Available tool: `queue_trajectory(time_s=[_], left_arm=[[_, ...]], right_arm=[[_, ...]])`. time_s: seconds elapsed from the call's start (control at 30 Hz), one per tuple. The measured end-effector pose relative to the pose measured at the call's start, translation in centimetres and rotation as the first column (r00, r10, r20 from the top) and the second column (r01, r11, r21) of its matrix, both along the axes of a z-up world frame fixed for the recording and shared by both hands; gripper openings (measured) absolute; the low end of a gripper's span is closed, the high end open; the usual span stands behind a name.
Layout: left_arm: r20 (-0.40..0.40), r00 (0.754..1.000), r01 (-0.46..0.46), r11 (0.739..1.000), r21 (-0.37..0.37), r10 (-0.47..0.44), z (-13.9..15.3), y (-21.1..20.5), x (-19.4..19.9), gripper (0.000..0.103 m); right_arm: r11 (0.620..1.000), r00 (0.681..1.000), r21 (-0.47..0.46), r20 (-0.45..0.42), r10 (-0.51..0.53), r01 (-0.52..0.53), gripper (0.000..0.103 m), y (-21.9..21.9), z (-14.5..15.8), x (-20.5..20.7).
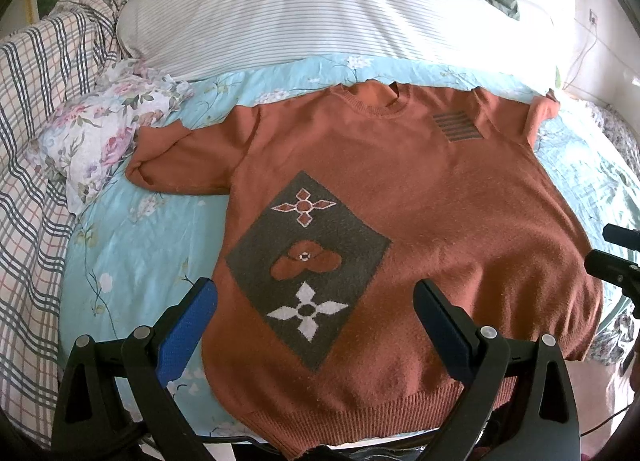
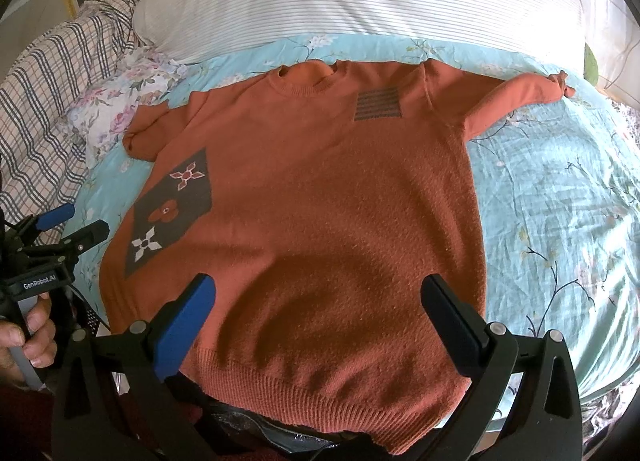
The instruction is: Fold small clothes
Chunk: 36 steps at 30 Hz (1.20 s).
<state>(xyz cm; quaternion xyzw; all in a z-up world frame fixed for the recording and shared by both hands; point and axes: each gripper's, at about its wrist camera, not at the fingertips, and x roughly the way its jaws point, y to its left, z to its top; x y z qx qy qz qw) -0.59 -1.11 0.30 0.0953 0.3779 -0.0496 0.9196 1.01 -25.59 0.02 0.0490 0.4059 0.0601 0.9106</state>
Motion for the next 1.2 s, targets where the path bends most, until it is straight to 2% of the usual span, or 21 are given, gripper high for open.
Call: queue_trajectory(time_s=[0.13,0.17,0.27,0.3,0.57,0.73,0.97,1.1,1.2], left_arm=[[-0.025,1.0,0.002,1.0,0.021,-0.002,-0.1,-0.1,0.3,0.099],[-0.058,0.998,0.004,0.999,0.032,-0.002,-0.3,-0.1,0.5,0.099],[-0.074,0.997,0.008,1.0,0.03,-0.005,-0.4,-0.1,0.7,0.099],[-0.082,0.997,0.009,1.0,0.016,-0.008,-0.5,-0.1,0.8,0.099],[-0.111,0.993,0.027,0.999,-0.042,-0.031,-1.5,-0.3,1.9,0.099],[-0.135,0.99,0.021,0.999,-0.048,-0.028,-2.1,-0.4,2.9,0.099],[-0.158,0.987,0.023,0.999,-0.044,-0.029,-2.9,-1.2,4.4,0.099],[-0.168,0.985,0.026,0.999,-0.045,-0.033,-3.3,-1.7,5.5,0.099],[-0.185,0.982,0.022,0.998,-0.051,-0.031,-3.7,-2.1,6.7,0.099]], right_arm=[[1.0,0.999,-0.006,0.048,0.001,0.0,0.102,0.0,0.0,-0.1],[1.0,1.0,-0.01,0.015,-0.001,0.001,0.102,0.0,0.1,-0.1],[1.0,0.995,-0.001,-0.095,-0.007,0.007,0.102,-0.3,0.0,0.4],[1.0,0.995,0.001,-0.1,-0.011,0.011,0.102,-0.4,0.1,0.5],[0.997,0.995,0.053,-0.077,-0.06,0.065,0.102,-3.0,0.0,1.3],[0.989,0.991,0.091,-0.069,-0.112,0.118,0.102,-6.0,-0.3,2.3],[0.977,0.982,0.106,-0.003,-0.188,0.187,0.102,-11.6,0.5,5.0],[0.965,0.963,0.08,0.086,-0.255,0.248,0.102,-17.0,2.5,8.3],[0.944,0.939,0.113,0.118,-0.322,0.31,0.102,-22.2,3.6,11.8]])
